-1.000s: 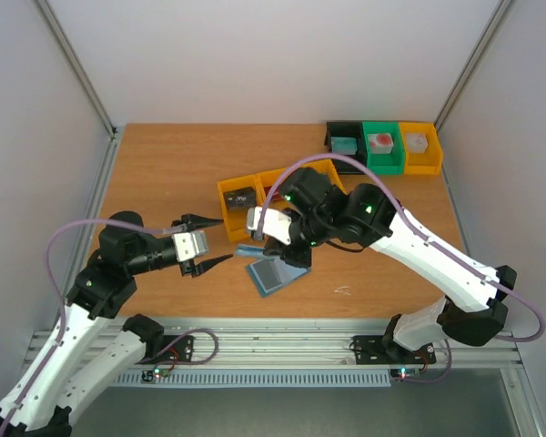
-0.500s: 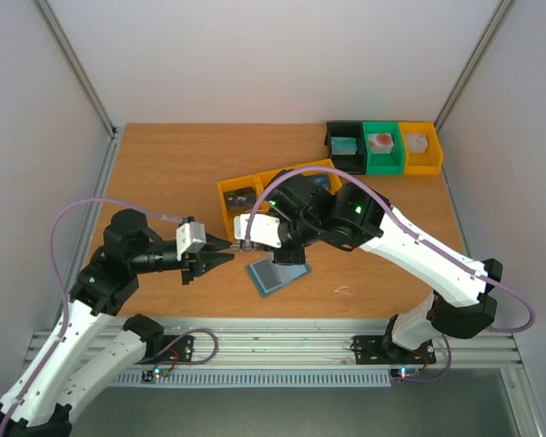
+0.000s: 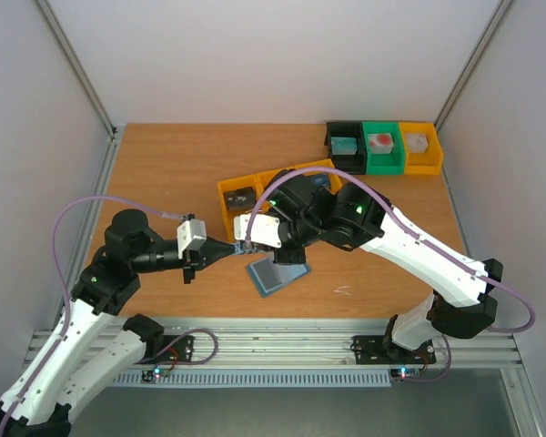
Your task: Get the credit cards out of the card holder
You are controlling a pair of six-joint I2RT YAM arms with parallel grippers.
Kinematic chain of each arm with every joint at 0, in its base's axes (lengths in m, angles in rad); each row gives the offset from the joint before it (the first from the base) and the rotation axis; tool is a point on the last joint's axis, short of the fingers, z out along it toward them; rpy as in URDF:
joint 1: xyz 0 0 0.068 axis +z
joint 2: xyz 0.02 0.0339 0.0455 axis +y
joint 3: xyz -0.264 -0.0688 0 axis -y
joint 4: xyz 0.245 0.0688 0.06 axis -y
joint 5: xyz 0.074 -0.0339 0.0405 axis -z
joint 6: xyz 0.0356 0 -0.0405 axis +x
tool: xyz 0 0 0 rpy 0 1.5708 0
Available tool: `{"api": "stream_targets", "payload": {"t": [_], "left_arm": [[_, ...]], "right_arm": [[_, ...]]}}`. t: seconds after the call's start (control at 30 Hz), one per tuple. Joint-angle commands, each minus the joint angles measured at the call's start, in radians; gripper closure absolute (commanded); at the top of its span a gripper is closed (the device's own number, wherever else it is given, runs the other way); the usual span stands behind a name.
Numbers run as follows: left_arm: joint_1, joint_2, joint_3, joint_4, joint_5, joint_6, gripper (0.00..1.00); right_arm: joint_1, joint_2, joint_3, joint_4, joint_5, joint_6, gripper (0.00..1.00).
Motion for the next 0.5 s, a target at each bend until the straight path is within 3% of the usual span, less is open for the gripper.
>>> {"api": "stream_targets", "payload": {"t": [0.0, 0.1, 0.13, 0.23, 0.3, 0.37, 0.47], "left_arm": [[-0.001, -0.004, -0.011, 0.027, -0.004, 0.031, 1.0], [-0.001, -0.008, -0.01, 0.047, 0.008, 0.019, 1.0], [-0.001, -0.008, -0.012, 0.071, 0.002, 0.003, 1.0], [-0.001, -0.001, -0.021, 0.17, -0.138, -0.168, 1.0], [0.005, 0.012, -0.021, 0.221, -0.241, -0.324, 1.0], [0.024, 0.024, -0.019, 0.286, -0.286, -0.508, 1.0], [0.076, 0.042, -0.018, 0.457, -0.315, -0.699, 1.0]], "right_arm": [[0.013, -0.019, 0.027, 0.039, -0.011, -0.033, 0.99], [0.013, -0.027, 0.014, 0.051, 0.009, -0.036, 0.98], [0.013, -0.03, 0.009, 0.057, 0.024, -0.033, 0.9], [0.013, -0.056, -0.015, 0.098, 0.096, -0.032, 0.53], [0.013, -0.098, -0.056, 0.176, 0.184, -0.038, 0.43], [0.037, -0.159, -0.134, 0.34, 0.318, -0.101, 0.27], [0.138, -0.252, -0.315, 0.644, 0.499, -0.409, 0.18]]}}
